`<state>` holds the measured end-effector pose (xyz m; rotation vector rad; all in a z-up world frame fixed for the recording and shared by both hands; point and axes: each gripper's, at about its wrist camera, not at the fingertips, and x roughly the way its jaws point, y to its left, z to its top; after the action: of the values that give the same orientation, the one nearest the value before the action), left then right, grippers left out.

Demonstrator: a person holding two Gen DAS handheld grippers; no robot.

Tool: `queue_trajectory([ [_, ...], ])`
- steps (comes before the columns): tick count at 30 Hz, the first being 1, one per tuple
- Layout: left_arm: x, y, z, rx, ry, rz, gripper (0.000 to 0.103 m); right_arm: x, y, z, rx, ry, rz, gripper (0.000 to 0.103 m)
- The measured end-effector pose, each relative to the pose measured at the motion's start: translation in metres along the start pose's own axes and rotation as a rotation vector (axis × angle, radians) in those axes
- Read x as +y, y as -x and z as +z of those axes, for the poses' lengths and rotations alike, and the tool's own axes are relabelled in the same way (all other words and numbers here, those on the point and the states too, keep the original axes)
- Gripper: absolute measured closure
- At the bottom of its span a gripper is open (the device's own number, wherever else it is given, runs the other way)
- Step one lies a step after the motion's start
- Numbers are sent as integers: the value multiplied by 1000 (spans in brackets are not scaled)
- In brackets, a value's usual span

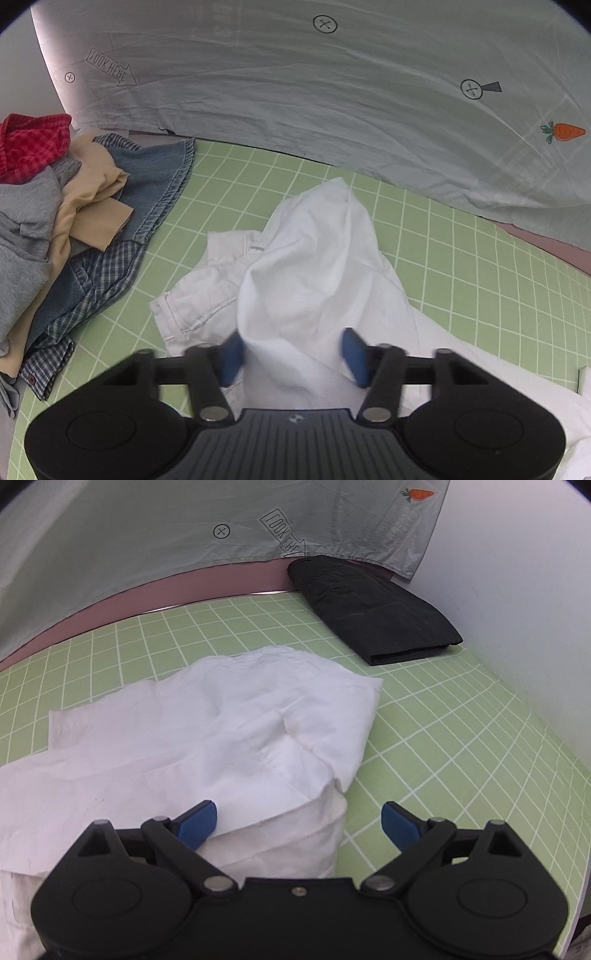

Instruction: Fold clothes

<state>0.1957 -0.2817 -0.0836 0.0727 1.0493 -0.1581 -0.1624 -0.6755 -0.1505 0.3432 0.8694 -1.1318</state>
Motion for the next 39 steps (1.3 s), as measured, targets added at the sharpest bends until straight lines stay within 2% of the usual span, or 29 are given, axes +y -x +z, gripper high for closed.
queue_trajectory([
  [1,6,0,-3,-1,21,-4,83,0,1,0,-1,4,1,6],
  [2,13,4,-5,-9,43,-17,92,1,1,0,-2,7,2,6],
  [6,46,41,-23,-73,138,-55,98,1,9,-1,-16,28,9,6],
  [8,61,78,-41,-136,138,-56,98,1,16,-4,-33,44,15,6],
  [11,84,118,-83,-179,159,-11,98,2,32,-12,-63,53,38,6],
  [14,113,126,-133,-110,245,54,97,0,49,-23,-73,29,85,6],
  [17,132,105,-181,47,312,90,97,6,66,-34,-82,17,125,6],
  [20,144,87,-218,160,324,72,96,11,78,-44,-75,17,167,6],
  [22,146,83,-230,196,324,57,93,12,84,-50,-63,14,193,5],
  [24,148,90,-233,157,318,62,90,14,89,-56,-52,11,219,5],
  [27,155,93,-226,115,306,86,76,16,94,-61,-36,-4,258,5],
  [29,160,91,-220,98,317,109,60,18,93,-61,-29,-20,268,5],
  [34,182,78,-199,61,387,111,35,12,83,-50,-40,-94,246,4],
  [39,196,49,-174,66,427,102,27,-2,57,-21,-45,-210,199,3],
])
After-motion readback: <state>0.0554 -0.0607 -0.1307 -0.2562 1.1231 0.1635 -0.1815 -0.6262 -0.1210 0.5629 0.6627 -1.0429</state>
